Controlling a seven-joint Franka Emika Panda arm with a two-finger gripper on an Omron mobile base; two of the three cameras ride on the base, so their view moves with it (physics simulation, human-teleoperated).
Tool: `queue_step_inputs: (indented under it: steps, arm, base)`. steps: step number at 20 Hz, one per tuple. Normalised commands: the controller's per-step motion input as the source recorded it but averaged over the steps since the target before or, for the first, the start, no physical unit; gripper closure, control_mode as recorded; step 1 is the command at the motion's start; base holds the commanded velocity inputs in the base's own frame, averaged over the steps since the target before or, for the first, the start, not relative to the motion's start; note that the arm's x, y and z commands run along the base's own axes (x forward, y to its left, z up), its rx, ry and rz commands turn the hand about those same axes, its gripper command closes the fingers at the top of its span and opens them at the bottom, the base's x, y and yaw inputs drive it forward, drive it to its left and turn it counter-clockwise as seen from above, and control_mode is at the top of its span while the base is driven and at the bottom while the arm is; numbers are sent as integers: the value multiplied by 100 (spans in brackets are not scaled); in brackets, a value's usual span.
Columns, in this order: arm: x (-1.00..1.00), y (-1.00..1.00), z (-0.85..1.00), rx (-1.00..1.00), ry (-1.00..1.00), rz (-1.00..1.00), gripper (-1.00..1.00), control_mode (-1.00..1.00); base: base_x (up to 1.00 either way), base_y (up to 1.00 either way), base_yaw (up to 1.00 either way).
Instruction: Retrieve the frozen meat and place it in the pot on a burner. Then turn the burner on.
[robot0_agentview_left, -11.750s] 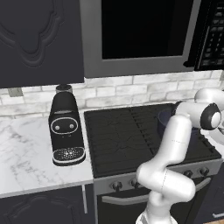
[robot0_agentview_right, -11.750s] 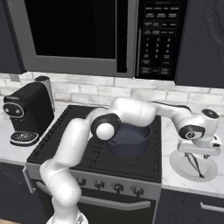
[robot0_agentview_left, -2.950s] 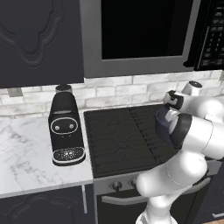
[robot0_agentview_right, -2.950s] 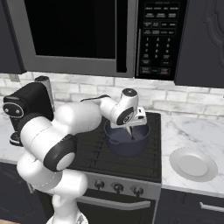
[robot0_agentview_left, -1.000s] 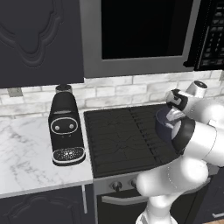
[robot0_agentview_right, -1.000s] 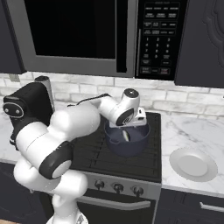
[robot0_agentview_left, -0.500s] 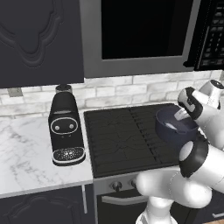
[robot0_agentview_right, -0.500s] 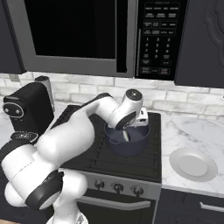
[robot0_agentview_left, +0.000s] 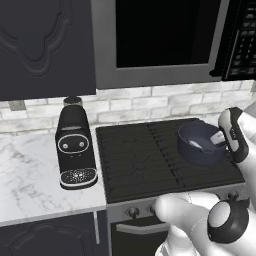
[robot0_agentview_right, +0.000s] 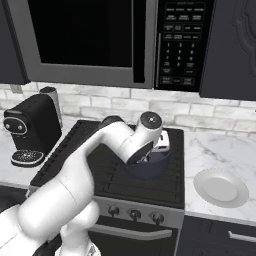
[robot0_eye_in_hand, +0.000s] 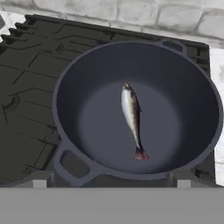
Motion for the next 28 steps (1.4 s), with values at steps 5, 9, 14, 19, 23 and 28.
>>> queue_step_inputs:
  steps: [5,9,14,19,23,28]
  arm:
    - [-74,-9,11,0,-12,-5,-100,-100]
    - [-78,-19,12,5,-13,-6,-100,-100]
    - [-94,-23,1,17,-18,-6,-100,-100]
    - [-84,-17,3,19,-24,-9,-100,-100]
    - [-67,-16,-5,21,-19,-11,-100,-100]
    - [-41,-8,-16,15,-8,-11,-100,-100]
  base:
    - [0,0,0]
    - [0,0,0]
    - [0,0,0]
    - [0,0,0]
    - [0,0,0]
    - [0,0,0]
